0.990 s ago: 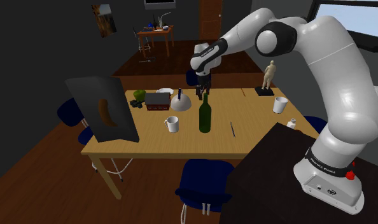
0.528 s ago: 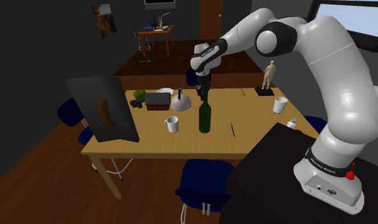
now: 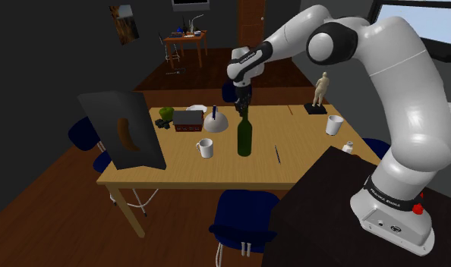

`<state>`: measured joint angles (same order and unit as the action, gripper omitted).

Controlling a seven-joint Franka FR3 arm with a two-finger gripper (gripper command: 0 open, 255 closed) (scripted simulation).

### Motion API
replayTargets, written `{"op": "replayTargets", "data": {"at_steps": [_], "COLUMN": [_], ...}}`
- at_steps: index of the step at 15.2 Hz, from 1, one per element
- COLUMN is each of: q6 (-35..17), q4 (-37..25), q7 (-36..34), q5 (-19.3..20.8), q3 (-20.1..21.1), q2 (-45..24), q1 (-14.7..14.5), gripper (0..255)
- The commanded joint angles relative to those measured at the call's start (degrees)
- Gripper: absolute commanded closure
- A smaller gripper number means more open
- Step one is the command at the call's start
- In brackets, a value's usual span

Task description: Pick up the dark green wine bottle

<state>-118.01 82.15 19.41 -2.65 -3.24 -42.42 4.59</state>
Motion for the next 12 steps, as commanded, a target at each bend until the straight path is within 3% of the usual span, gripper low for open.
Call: {"op": "replayTargets", "data": {"at_steps": [1, 12], "q6": [1.0, 6.1], "q4": [-0.2, -1.9], "q7": [0.0, -0.1], "q5": [0.0, 0.2], "q3": [0.0, -0.2], "q2": [0.8, 4.2], "q1": [0.0, 0.0], "gripper": [255, 255]}}
